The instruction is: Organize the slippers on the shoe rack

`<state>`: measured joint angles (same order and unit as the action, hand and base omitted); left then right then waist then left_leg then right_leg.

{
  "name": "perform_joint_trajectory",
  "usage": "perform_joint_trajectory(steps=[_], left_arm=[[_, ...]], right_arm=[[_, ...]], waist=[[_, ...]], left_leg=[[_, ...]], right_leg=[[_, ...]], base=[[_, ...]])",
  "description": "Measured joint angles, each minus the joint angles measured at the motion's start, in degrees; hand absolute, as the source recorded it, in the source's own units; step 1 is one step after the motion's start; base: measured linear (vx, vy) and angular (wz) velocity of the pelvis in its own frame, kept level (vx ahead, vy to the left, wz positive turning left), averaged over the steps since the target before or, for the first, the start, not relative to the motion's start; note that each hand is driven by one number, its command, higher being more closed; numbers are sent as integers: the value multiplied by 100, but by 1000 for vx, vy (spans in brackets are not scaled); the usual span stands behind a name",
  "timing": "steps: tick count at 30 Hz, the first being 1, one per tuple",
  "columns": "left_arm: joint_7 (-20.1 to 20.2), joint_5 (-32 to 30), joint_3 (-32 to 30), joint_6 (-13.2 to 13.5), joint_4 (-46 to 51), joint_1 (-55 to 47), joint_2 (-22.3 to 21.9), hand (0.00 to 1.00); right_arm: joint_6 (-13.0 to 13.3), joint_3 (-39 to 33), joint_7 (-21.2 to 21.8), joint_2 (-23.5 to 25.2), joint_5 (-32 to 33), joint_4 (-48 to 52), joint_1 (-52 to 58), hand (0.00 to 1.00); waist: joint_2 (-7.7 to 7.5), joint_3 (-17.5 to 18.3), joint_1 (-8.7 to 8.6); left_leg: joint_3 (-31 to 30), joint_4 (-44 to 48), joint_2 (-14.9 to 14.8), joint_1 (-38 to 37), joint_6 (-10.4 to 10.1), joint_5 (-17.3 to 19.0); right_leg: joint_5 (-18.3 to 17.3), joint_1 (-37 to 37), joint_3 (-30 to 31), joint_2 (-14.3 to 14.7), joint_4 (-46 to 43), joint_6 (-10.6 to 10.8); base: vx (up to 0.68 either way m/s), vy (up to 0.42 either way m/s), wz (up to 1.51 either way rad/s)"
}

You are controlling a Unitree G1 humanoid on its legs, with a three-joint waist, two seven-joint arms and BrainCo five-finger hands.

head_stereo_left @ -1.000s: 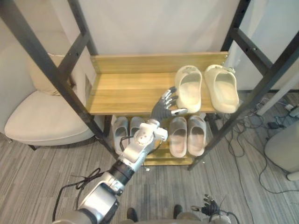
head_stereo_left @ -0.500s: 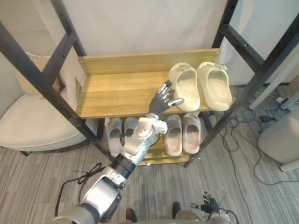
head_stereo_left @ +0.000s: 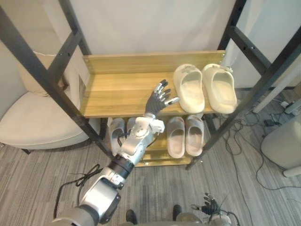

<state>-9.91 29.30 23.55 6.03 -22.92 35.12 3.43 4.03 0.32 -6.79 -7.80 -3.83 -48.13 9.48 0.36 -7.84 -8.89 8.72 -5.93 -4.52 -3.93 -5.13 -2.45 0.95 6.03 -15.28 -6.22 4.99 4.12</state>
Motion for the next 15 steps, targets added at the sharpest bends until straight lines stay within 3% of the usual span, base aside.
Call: perform_joint_trajectory(steps=[15], left_arm=[[1, -2, 691, 60, -145, 26, -525, 0]], right_arm=[[-4, 0, -16, 2, 3, -4, -37, 0]], waist=[[-17, -10, -19]], left_leg=[[12, -2, 2, -23, 0, 1]], right_leg=[[-50, -2, 22, -7, -76, 3]], base=[[1, 0, 1]])
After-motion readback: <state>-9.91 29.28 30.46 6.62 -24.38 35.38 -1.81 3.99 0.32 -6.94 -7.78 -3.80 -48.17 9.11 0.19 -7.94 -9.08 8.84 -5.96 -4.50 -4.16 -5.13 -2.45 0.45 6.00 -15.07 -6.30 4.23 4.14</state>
